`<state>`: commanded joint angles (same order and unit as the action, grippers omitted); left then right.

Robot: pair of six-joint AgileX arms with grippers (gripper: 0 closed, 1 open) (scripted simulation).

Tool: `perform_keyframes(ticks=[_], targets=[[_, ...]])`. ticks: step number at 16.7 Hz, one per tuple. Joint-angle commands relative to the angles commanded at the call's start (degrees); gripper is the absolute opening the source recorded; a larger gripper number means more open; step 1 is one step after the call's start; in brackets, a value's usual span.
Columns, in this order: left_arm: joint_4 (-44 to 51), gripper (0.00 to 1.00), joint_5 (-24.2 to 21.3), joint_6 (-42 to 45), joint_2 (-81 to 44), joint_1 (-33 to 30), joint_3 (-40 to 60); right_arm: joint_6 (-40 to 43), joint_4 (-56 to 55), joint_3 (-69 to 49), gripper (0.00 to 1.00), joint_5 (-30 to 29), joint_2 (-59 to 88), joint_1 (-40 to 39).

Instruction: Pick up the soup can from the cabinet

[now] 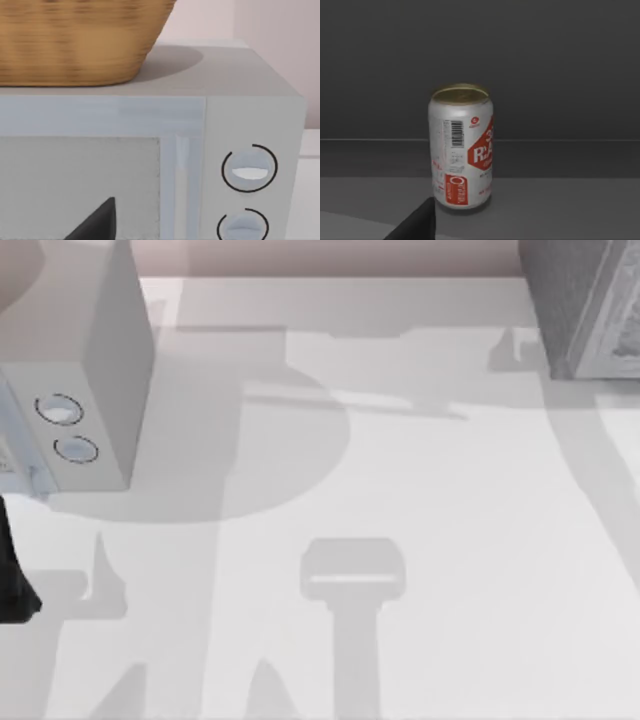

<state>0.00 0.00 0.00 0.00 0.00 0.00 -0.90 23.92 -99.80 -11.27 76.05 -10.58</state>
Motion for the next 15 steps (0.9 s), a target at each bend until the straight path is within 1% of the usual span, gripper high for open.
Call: perform_keyframes(ticks=[3, 10, 15], targets=[[0.0, 1.0, 0.0, 0.0, 0.0, 0.0, 0.0, 0.0, -1.0, 0.1, 1.0, -0.5, 0.6, -0.3], [0.0, 1.0, 0.0, 0.0, 0.0, 0.0, 0.0, 0.1, -9.6, 0.0, 1.0, -6.7, 9.2, -5.9], [0.0, 1.0, 0.0, 0.0, 0.0, 0.0, 0.0, 0.1, -9.8, 0.0, 1.0, -6.7, 9.5, -5.8]])
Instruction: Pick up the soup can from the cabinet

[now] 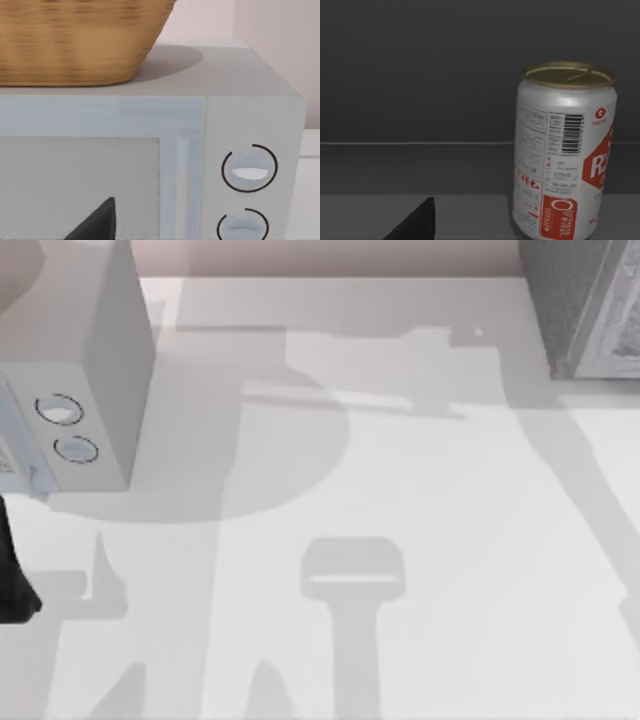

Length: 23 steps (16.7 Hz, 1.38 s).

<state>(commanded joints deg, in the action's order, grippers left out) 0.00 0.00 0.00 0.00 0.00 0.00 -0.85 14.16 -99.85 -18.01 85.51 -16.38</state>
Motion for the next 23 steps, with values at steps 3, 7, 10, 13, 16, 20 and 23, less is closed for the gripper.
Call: perform_keyframes(ticks=[3, 7, 10, 13, 16, 20, 23], targets=[[0.0, 1.0, 0.0, 0.0, 0.0, 0.0, 0.0, 0.0, 0.1, -4.1, 1.0, 0.8, 3.9, 0.7], [0.0, 1.0, 0.0, 0.0, 0.0, 0.0, 0.0, 0.0, 0.4, -11.7, 1.0, 2.3, 11.2, 2.4], [0.0, 1.0, 0.0, 0.0, 0.0, 0.0, 0.0, 0.0, 0.4, -13.4, 1.0, 2.7, 12.8, 2.8], [0.0, 1.0, 0.0, 0.0, 0.0, 0.0, 0.0, 0.0, 0.4, -13.4, 0.92, 2.7, 12.8, 2.8], [0.0, 1.0, 0.0, 0.0, 0.0, 0.0, 0.0, 0.0, 0.4, -13.4, 0.7, 2.7, 12.8, 2.8], [0.0, 1.0, 0.0, 0.0, 0.0, 0.0, 0.0, 0.0, 0.4, -13.4, 0.4, 2.7, 12.8, 2.8], [0.0, 1.0, 0.0, 0.0, 0.0, 0.0, 0.0, 0.0, 0.4, -13.4, 0.17, 2.7, 12.8, 2.8]])
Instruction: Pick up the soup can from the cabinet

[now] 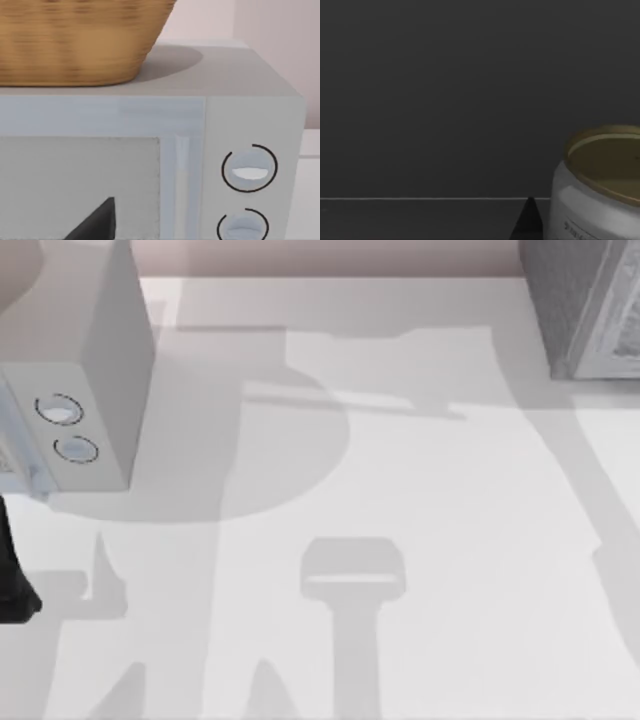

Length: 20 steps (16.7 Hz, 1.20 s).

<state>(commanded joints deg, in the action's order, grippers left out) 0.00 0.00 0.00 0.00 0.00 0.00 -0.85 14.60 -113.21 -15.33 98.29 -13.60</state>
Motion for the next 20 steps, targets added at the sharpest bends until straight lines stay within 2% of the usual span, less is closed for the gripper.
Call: perform_keyframes(ticks=[2, 3, 13, 20], targets=[[0.0, 1.0, 0.0, 0.0, 0.0, 0.0, 0.0, 0.0, 0.0, 0.0, 0.02, 0.0, 0.0, 0.0], [0.0, 1.0, 0.0, 0.0, 0.0, 0.0, 0.0, 0.0, 0.0, 0.0, 0.0, 0.0, 0.0, 0.0], [0.0, 1.0, 0.0, 0.0, 0.0, 0.0, 0.0, 0.0, 0.8, 0.3, 0.0, -0.6, -1.0, -0.7], [0.0, 1.0, 0.0, 0.0, 0.0, 0.0, 0.0, 0.1, 14.7, 3.7, 0.0, -10.0, -19.0, -10.3]])
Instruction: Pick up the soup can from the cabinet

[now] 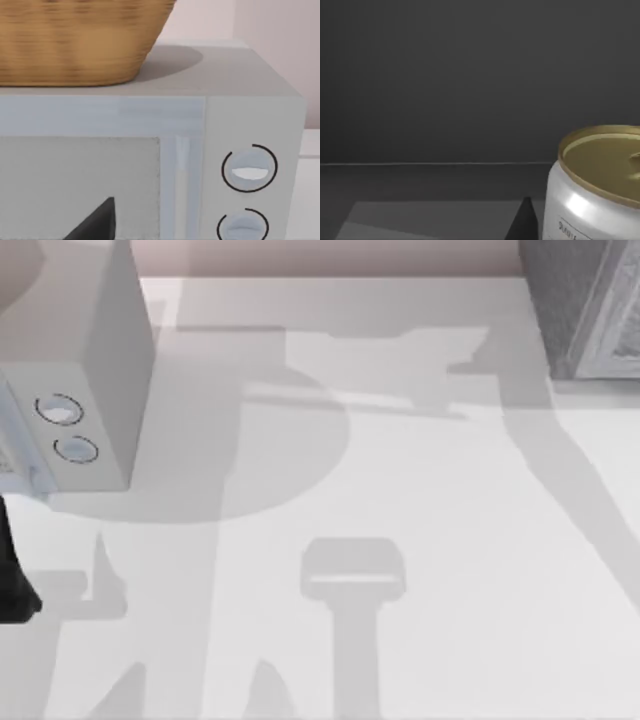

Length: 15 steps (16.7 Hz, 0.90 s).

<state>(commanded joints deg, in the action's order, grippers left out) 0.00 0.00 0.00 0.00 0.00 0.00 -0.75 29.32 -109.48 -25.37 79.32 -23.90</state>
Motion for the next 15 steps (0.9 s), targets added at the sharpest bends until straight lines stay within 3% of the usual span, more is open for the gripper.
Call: perform_keyframes(ticks=[4, 10, 15], targets=[[0.0, 1.0, 0.0, 0.0, 0.0, 0.0, 0.0, -0.1, 5.3, 1.1, 0.0, -3.7, -5.8, -3.9], [0.0, 1.0, 0.0, 0.0, 0.0, 0.0, 0.0, -0.2, 4.9, 1.5, 0.0, -3.4, -6.2, -3.5], [0.0, 1.0, 0.0, 0.0, 0.0, 0.0, 0.0, -0.3, 0.3, 13.4, 0.0, -0.2, -15.1, -0.6]])
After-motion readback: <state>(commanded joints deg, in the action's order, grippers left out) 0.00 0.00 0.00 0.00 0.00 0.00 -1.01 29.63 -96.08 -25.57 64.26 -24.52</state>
